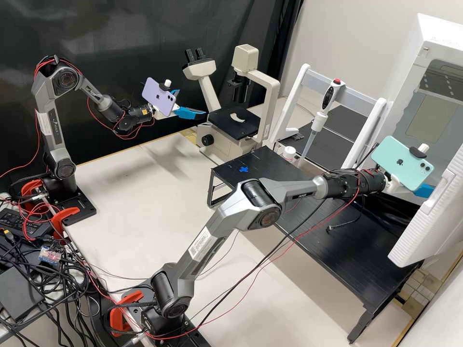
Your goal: Move the petri dish to the incubator
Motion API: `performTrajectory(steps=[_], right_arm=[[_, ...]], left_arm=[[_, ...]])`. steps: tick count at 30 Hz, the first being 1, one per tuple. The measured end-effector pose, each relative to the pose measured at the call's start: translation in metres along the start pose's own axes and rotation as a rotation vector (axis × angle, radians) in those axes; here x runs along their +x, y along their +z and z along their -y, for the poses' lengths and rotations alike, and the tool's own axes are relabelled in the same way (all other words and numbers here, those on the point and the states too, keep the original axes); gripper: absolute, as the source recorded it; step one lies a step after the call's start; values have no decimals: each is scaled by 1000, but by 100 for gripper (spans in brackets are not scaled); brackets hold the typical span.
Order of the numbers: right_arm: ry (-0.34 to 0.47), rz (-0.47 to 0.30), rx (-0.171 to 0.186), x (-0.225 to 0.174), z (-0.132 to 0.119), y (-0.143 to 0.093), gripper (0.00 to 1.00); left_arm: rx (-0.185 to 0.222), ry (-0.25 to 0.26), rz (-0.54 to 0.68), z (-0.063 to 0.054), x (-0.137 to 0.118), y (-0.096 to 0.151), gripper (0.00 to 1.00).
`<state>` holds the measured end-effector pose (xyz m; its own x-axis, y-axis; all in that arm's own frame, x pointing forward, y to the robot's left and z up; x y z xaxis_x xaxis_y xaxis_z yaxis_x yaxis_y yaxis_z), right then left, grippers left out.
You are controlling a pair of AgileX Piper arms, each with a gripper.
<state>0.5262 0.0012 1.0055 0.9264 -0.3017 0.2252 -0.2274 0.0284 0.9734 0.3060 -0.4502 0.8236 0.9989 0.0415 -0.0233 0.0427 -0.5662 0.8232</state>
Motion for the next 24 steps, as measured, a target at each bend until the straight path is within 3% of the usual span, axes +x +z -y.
performTrajectory(steps=[11,17,24], right_arm=[[-35,-34,-7,29,35,-2,0],[-27,-38,20,36,41,1,0],[-22,-39,18,38,41,1,0]], left_arm=[[0,0,0,0,0,0,100],[0,0,0,0,0,0,100],[0,0,0,0,0,0,100]])
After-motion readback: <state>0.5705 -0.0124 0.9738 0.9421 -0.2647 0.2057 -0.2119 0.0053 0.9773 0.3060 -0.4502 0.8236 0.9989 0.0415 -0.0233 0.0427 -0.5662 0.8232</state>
